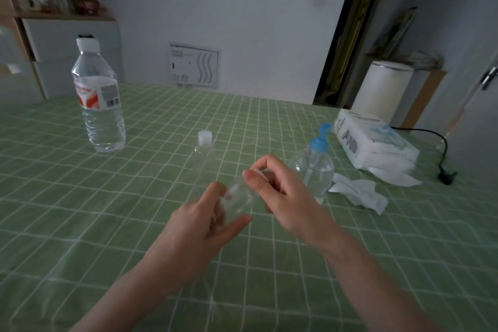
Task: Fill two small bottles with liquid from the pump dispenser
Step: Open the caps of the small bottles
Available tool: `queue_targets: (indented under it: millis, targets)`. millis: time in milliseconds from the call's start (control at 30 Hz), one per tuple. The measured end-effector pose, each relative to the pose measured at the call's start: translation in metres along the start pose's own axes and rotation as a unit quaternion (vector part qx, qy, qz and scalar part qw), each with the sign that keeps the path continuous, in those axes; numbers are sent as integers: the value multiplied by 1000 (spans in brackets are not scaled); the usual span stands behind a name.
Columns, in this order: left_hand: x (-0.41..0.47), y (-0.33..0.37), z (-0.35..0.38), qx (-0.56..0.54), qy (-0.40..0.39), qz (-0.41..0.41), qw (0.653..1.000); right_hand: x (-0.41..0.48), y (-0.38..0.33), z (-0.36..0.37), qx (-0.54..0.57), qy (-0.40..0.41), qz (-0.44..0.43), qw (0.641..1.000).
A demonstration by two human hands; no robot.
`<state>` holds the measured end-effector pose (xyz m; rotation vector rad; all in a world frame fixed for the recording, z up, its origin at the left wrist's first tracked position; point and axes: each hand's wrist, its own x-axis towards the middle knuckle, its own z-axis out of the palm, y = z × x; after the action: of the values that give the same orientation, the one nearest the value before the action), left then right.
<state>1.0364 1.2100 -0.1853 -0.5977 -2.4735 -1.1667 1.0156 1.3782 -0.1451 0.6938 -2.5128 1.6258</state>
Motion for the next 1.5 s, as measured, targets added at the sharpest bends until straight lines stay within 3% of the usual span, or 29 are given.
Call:
queue_targets:
  millis: [133, 433, 800, 1100, 1500]
  targets:
    - [0, 2, 5, -62, -27, 6, 998, -1, 3, -7, 20, -40, 3, 999]
    - [0, -8, 7, -24, -19, 14, 999, 1, 0, -11, -38, -23, 29, 999]
    - [-5, -21, 4, -10, -12, 14, 1000, 6, 3, -10, 3, -74, 34, 997]
    - [-7, -27, 3, 4, -23, -1, 1000, 9, 3, -7, -51, -96, 56, 992]
    - [-4, -30, 0, 3, -24, -4, 1000, 8, 4, -12, -37, -97, 14, 995]
